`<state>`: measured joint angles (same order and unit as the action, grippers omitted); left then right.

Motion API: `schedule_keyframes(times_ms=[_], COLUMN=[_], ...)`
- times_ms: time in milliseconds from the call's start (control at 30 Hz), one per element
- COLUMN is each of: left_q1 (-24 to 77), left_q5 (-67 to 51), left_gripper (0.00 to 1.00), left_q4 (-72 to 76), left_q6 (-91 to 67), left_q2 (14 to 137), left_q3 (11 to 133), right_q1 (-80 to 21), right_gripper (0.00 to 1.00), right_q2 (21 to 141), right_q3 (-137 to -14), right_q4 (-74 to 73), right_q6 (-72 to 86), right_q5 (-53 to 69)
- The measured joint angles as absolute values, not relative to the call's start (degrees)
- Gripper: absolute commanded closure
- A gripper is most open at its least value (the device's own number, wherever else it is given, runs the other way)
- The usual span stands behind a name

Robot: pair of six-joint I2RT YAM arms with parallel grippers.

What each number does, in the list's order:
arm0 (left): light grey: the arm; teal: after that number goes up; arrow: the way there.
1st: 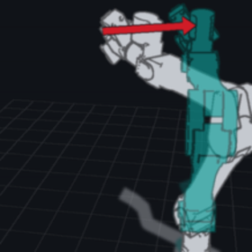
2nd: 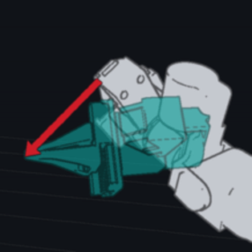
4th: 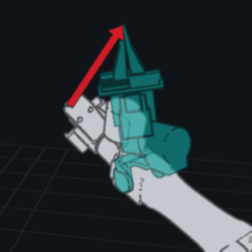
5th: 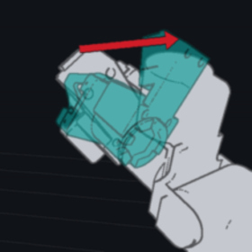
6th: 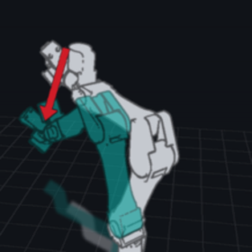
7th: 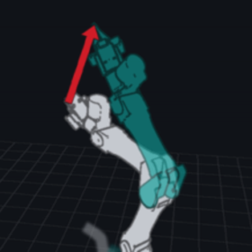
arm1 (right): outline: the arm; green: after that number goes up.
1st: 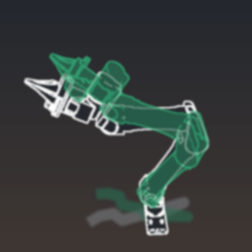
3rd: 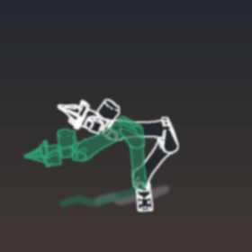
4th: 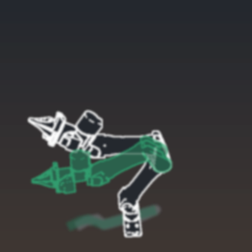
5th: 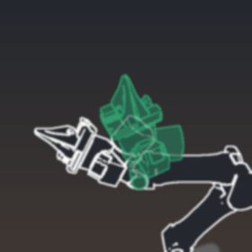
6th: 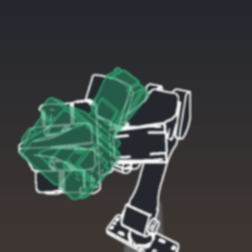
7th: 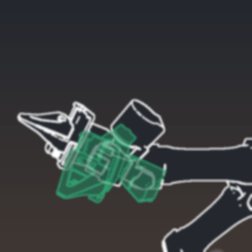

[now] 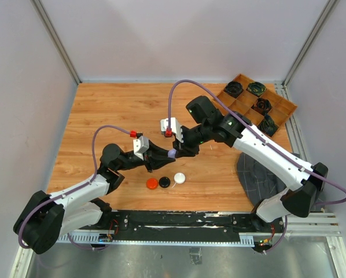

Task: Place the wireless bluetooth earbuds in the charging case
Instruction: Open the charging case.

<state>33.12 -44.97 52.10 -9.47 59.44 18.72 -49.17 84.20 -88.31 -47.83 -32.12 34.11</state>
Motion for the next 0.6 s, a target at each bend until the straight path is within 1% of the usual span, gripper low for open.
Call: schedule_keyframes(times_ms=[133, 200, 267, 367, 600], left_q1=[33.1, 33.1, 33.2, 33.2, 33.2], left_q5=[-44.9, -44.8, -44.7, -44.6, -44.4], left_gripper=[0.72, 0.60, 0.53, 0.49, 0.48], left_q4=[51.8, 51.6, 51.3, 50.8, 50.4], left_q6=[-9.5, -9.3, -9.1, -9.0, -9.0], left_q2=[59.4, 59.2, 58.9, 58.5, 58.2], left_q3=[18.7, 18.7, 18.7, 18.7, 18.7], right_q1=[-49.1, -49.2, -49.2, -49.2, -49.2], right_gripper=[0.90, 0.93, 0.93, 0.94, 0.94], right_q2=[84.2, 84.2, 84.3, 84.7, 85.8], right_q3=[-88.3, -88.3, -88.3, -88.3, -88.3], right_q4=[-47.8, -47.8, -47.8, -47.9, -47.9], right_q6=[-31.6, -31.5, -31.2, -30.6, -29.7], right_q5=[34.2, 34.2, 34.3, 34.3, 33.7])
